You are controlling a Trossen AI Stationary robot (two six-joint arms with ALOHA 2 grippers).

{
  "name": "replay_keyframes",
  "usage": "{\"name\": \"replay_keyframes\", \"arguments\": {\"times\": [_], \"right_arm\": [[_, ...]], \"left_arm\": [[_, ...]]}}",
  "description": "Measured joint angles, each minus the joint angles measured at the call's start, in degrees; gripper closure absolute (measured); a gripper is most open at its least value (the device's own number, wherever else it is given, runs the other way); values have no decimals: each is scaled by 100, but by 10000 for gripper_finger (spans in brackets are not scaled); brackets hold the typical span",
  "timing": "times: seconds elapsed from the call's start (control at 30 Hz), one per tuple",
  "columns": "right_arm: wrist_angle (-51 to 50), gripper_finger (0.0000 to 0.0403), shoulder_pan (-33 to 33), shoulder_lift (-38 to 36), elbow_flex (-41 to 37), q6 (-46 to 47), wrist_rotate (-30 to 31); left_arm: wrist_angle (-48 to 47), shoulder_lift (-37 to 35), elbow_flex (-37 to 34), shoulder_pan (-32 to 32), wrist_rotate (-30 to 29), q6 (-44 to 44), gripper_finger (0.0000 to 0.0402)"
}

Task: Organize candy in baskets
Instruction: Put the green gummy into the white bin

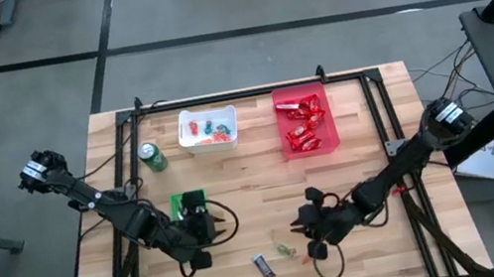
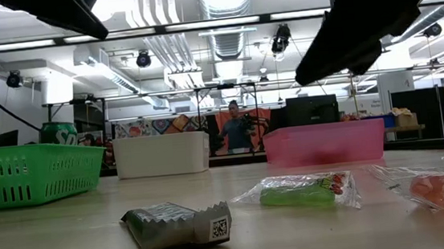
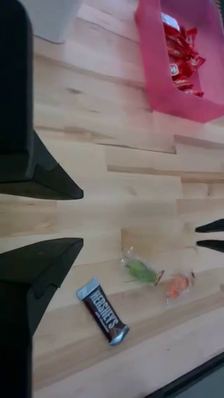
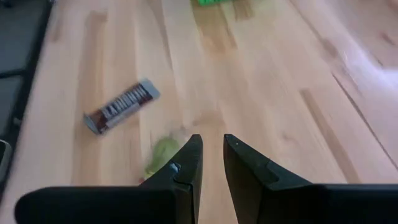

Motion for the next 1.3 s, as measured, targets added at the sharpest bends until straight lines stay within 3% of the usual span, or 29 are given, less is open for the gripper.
{"name": "replay_keyframes", "arguments": {"times": [0.4, 0.57, 0.83, 1.0, 1.17, 1.3], "right_arm": [[-2316, 344, 17, 890, 1447, 249, -227], [-2372, 324, 17, 919, 1695, 276, -675], [-2303, 216, 28, 980, 1684, 567, -697], [-1607, 168, 28, 1416, 1695, 306, -665], [-1633, 153, 26, 1895, 1880, 221, -729], [-1602, 162, 13, 2131, 2029, 216, -807]], "left_arm": [[15, 15, -14, -37, -3, -295, 308], [-3, 15, -14, -37, -1, -381, 308], [0, 15, -14, -37, -1, -393, 308], [32, 30, -14, -37, -124, -368, 308], [53, 170, -27, -35, -364, -306, 308], [93, 326, -27, -40, -474, -304, 308]]}}
